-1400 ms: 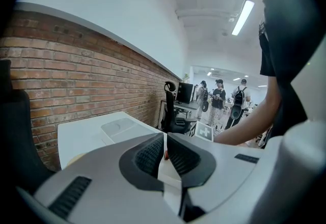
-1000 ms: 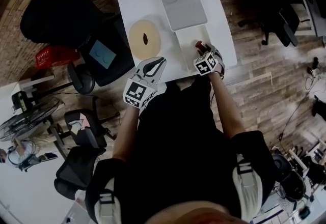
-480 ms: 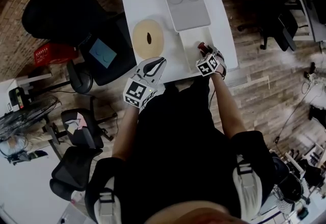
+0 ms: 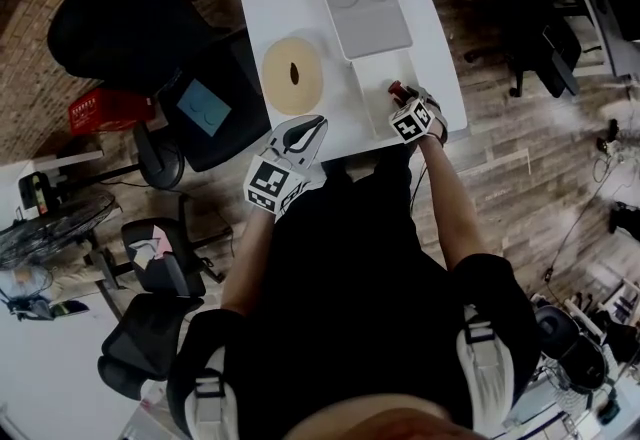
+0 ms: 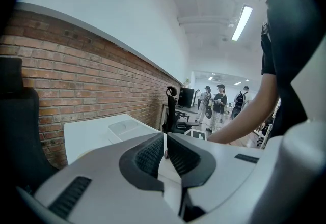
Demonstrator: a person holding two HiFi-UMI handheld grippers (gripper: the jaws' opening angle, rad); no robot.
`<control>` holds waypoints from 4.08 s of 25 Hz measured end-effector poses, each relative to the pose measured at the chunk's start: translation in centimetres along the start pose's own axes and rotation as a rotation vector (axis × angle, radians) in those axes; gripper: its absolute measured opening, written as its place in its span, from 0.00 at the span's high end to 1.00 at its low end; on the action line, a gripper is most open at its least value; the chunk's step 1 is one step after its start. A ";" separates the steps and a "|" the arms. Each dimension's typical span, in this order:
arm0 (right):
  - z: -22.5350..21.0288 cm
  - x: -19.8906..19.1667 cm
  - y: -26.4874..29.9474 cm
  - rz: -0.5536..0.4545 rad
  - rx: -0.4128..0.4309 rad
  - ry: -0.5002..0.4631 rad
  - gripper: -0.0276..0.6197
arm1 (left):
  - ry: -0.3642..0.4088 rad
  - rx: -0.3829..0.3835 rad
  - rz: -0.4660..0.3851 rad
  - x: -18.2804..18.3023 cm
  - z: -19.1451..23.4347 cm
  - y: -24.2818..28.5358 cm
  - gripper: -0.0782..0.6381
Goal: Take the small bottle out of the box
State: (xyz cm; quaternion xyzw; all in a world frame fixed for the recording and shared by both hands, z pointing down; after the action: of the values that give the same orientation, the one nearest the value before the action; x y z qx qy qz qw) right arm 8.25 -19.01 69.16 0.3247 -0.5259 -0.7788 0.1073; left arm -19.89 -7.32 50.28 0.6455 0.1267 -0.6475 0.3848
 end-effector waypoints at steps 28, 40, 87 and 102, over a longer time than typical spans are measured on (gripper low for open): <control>1.4 -0.6 -1.8 -0.098 0.069 -0.035 0.65 | -0.003 0.036 -0.025 -0.6 -0.3 -2.8 0.84; 2.8 1.3 -6.9 -0.281 -0.013 -0.020 0.65 | 0.004 0.010 -0.032 -0.6 -0.5 -2.4 0.84; 2.9 2.3 -18.8 -0.662 -0.047 0.295 0.65 | 0.014 -0.064 -0.045 0.3 -0.9 -0.4 0.84; 1.2 1.9 -17.7 -0.647 -0.024 0.286 0.65 | 0.011 -0.035 -0.027 1.0 -0.9 1.0 0.84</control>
State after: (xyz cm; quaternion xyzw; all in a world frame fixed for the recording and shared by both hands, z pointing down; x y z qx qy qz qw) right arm 9.17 -11.60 52.94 0.5791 -0.3662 -0.7251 -0.0686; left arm -18.43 -7.76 49.61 0.6406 0.1490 -0.6466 0.3864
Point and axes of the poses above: the fingertips, and each gripper's own axes: y forward along the fingers, z to its left, x out of its top, the point moved 10 cm from there along -y, backward along the fingers, and after that the axes turned 2 degrees about x, right-handed, at the moved point
